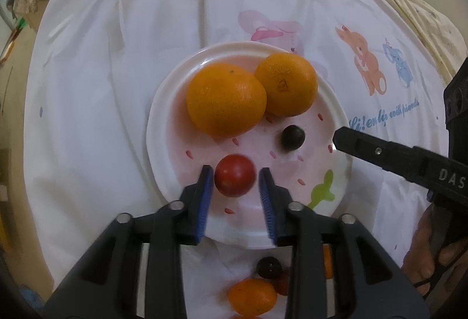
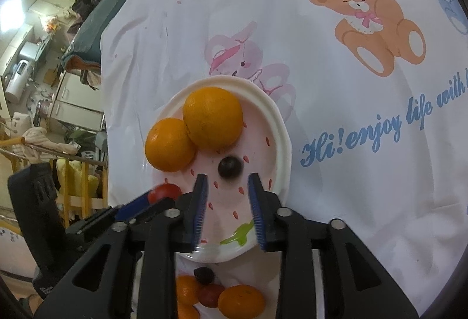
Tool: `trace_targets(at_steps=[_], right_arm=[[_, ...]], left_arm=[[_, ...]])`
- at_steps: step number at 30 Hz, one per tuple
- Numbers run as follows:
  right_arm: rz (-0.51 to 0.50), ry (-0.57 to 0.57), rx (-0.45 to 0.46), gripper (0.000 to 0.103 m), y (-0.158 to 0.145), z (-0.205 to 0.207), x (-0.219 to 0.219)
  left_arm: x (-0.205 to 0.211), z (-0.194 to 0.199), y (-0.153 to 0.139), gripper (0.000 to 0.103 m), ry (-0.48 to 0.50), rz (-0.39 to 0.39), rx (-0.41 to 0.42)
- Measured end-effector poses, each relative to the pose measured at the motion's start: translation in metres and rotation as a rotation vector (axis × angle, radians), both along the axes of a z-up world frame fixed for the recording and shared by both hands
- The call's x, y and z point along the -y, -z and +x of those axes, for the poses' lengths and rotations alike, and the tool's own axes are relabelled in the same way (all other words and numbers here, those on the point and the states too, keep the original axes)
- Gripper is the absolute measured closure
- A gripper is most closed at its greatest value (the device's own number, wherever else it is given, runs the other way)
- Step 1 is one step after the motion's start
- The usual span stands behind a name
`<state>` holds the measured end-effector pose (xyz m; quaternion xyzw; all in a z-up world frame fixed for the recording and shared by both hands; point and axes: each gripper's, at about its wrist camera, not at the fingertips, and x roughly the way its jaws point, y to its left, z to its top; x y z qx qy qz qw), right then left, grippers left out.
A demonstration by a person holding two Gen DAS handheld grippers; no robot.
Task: Organize fruits
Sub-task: 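Lower the red tomato onto the plate and open the left gripper, then grasp another dark grape from the cluster with the left gripper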
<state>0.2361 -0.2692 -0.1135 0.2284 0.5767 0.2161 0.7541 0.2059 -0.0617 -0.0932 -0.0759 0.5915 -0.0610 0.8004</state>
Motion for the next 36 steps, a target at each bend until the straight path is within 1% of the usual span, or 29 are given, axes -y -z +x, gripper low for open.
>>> trace_targets(at_steps=[1, 2, 3, 4, 8, 10, 11, 12, 14, 18, 23, 26, 29, 31, 36], right_arm=[[0.004, 0.005, 0.006, 0.045, -0.002, 0.0, 0.001], [0.013, 0.014, 0.019, 0.039, -0.004, 0.0, 0.003], [0.02, 0.021, 0.034, 0.039, -0.008, 0.0, 0.004], [0.023, 0.025, 0.042, 0.039, -0.01, 0.001, 0.006], [0.082, 0.072, 0.081, 0.035, -0.021, 0.001, 0.017], [0.104, 0.086, 0.132, 0.023, -0.035, -0.002, 0.021], [0.107, 0.085, 0.174, 0.014, -0.045, -0.005, 0.022], [0.105, 0.084, 0.205, 0.012, -0.052, -0.008, 0.022], [0.086, 0.091, 0.243, 0.012, -0.061, -0.014, 0.023], [0.073, 0.108, 0.232, 0.012, -0.062, -0.022, 0.026], [0.037, 0.091, 0.275, 0.012, -0.075, -0.038, 0.022], [0.016, 0.086, 0.285, 0.012, -0.079, -0.05, 0.022], [-0.025, 0.104, 0.302, 0.012, -0.083, -0.063, 0.023], [-0.056, 0.111, 0.304, 0.012, -0.084, -0.072, 0.023], [-0.075, 0.12, 0.271, 0.012, -0.081, -0.094, 0.029]], left_arm=[[-0.001, -0.001, -0.002, 0.045, -0.004, -0.011, 0.009], [-0.001, -0.001, -0.005, 0.039, -0.008, -0.012, 0.02], [0.0, -0.002, -0.008, 0.03, -0.011, -0.005, 0.037], [0.0, -0.002, -0.011, 0.027, -0.011, 0.002, 0.048], [0.0, -0.002, -0.019, 0.027, -0.013, 0.014, 0.073], [0.001, -0.002, -0.026, 0.027, -0.02, 0.014, 0.096], [0.001, -0.003, -0.031, 0.027, -0.023, 0.013, 0.112], [0.001, -0.003, -0.034, 0.027, -0.025, 0.012, 0.124], [0.001, -0.006, -0.042, 0.027, -0.026, 0.017, 0.155], [-0.003, -0.012, -0.048, 0.027, -0.028, 0.022, 0.175], [-0.013, -0.024, -0.059, 0.027, -0.054, 0.016, 0.214], [-0.018, -0.033, -0.066, 0.027, -0.065, 0.023, 0.234], [-0.024, -0.042, -0.073, 0.027, -0.058, 0.035, 0.237], [-0.032, -0.051, -0.076, 0.027, -0.075, 0.038, 0.245], [-0.054, -0.069, -0.073, 0.027, -0.158, -0.025, 0.2]])
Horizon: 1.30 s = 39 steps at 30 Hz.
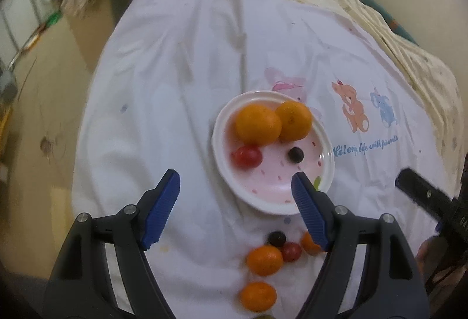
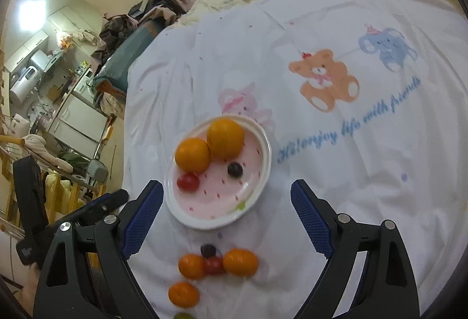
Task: Organize fruits
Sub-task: 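Grasp another dark grape from the cluster with the left gripper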
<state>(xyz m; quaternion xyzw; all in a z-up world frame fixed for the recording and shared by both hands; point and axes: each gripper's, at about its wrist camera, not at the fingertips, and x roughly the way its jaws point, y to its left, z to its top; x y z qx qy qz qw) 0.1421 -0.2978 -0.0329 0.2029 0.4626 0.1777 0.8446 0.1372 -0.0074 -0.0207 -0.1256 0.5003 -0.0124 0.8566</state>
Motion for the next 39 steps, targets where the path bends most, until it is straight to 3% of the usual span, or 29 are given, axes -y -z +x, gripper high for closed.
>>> trace_targets(at_steps=[6, 13, 19, 24, 29, 31, 34, 39], right_arm=[[0.036, 0.037, -0.056, 0.012, 0.008, -0.018, 0.01], [0.068, 0.108, -0.144, 0.012, 0.023, -0.026, 0.023], [0.098, 0.134, -0.18, 0.012, 0.031, -0.024, 0.03], [0.126, 0.137, -0.197, 0.012, 0.034, -0.022, 0.031], [0.163, 0.135, -0.22, 0.012, 0.04, -0.02, 0.031], [0.167, 0.135, -0.225, 0.012, 0.041, -0.019, 0.031], [0.172, 0.137, -0.234, 0.012, 0.043, -0.017, 0.031], [0.163, 0.136, -0.243, 0.012, 0.046, -0.016, 0.031]], left_arm=[[-0.004, -0.015, 0.013, 0.027, -0.022, -0.034, -0.039], [0.032, -0.018, 0.048, 0.029, 0.095, -0.074, -0.167], [0.064, -0.004, 0.076, 0.057, 0.164, -0.105, -0.282], [0.083, 0.004, 0.095, 0.059, 0.191, -0.074, -0.351], [0.092, 0.006, 0.109, 0.069, 0.202, -0.02, -0.391], [0.095, 0.007, 0.11, 0.078, 0.208, 0.007, -0.404], [0.098, 0.007, 0.112, 0.084, 0.22, 0.004, -0.412], [0.096, 0.008, 0.107, 0.084, 0.219, -0.025, -0.402]])
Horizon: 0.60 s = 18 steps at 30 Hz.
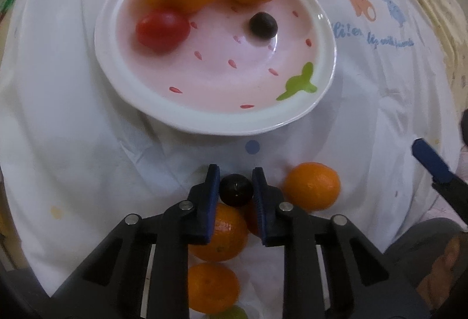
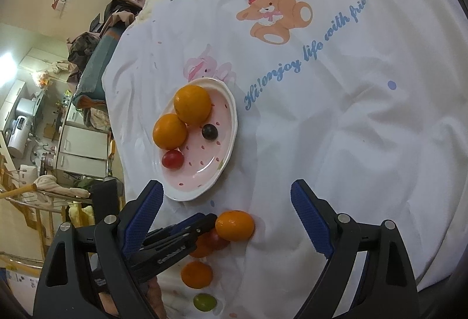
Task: Organize fruits
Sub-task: 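Grasp another dark grape from the cluster with the left gripper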
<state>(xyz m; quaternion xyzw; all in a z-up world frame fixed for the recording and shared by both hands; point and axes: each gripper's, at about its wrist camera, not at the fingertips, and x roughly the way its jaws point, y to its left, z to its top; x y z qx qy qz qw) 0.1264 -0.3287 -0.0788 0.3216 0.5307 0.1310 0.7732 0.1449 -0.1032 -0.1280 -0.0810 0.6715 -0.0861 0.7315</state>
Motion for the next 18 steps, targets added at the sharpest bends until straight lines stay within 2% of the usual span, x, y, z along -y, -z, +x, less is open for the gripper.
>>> trace_targets(at_steps=[6, 11, 13, 14, 18], right_arm=[[-0.03, -0.014, -0.016, 0.012, 0.003, 0.0, -0.003], [-0.03, -0.081, -0.083, 0.012, 0.019, 0.0, -0.018], [-0.018, -0.122, -0.116, 0.02, 0.026, 0.0, -0.027], [-0.014, -0.151, -0.135, 0.029, 0.031, 0.0, -0.034], [-0.068, -0.214, -0.164, 0.037, 0.041, -0.003, -0.054]], left_arm=[[-0.021, -0.009, -0.035, 0.084, -0.046, -0.05, 0.086], [-0.047, -0.02, -0.068, 0.084, -0.066, -0.065, 0.146], [-0.058, -0.024, -0.076, 0.084, -0.076, -0.056, 0.165], [-0.062, -0.027, -0.077, 0.084, -0.083, -0.052, 0.17], [-0.082, -0.038, -0.082, 0.084, -0.117, -0.055, 0.174]])
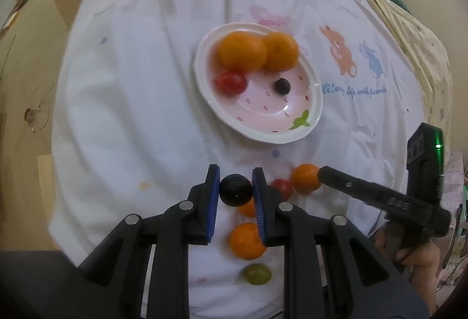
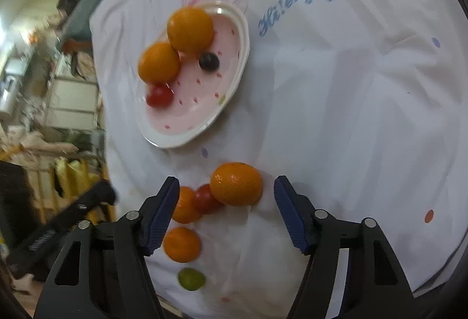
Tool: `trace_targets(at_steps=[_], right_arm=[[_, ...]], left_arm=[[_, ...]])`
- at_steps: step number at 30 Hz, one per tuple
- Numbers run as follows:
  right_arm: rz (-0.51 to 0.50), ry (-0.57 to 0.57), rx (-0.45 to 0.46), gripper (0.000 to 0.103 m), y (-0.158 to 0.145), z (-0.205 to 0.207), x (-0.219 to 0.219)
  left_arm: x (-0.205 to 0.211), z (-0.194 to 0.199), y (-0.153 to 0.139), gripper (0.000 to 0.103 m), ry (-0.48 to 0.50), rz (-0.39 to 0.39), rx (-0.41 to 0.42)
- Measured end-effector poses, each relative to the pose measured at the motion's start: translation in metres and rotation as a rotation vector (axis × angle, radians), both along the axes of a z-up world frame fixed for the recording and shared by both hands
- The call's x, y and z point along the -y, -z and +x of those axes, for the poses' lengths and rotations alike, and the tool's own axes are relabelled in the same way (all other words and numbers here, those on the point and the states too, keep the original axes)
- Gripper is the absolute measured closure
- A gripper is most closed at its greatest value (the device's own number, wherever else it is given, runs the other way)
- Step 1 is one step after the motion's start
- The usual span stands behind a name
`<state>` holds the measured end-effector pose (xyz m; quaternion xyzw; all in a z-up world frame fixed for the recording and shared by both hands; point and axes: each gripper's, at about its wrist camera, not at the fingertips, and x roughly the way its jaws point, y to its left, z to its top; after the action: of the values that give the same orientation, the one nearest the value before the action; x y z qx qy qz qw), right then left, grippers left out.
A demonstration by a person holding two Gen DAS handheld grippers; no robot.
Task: Organize fruits
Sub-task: 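Grasp another dark grape from the cluster with the left gripper, then grasp a small tangerine with the right gripper while the left gripper holds the grape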
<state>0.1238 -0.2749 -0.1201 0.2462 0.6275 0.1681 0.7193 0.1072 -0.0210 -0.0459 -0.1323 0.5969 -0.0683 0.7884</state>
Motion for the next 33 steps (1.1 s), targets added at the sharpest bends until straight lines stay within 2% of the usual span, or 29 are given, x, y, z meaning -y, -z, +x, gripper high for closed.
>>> trace_targets(at_steps=[3, 8, 10, 12, 33], right_arm=[[-0.057, -0.043, -0.012, 0.044, 0.007, 0.0, -0.014], [-0.163, -0.116, -0.004, 0.046, 0.018, -0.001, -0.033], [-0.172, -0.116, 0.006, 0.047, 0.019, 0.0, -0.034], [-0.191, -0.115, 0.01, 0.058, 0.02, 0.001, -0.031], [-0.052, -0.013, 0.063, 0.059, -0.01, 0.0, 0.002]], left_arm=[[-0.009, -0.005, 0.001, 0.084, -0.015, 0.0, 0.003], [-0.016, -0.009, 0.007, 0.084, -0.024, -0.013, -0.002], [-0.017, -0.01, 0.007, 0.084, -0.027, -0.015, 0.002], [-0.014, -0.009, 0.006, 0.084, -0.02, -0.003, 0.018], [0.005, -0.008, 0.005, 0.084, 0.019, 0.047, 0.086]])
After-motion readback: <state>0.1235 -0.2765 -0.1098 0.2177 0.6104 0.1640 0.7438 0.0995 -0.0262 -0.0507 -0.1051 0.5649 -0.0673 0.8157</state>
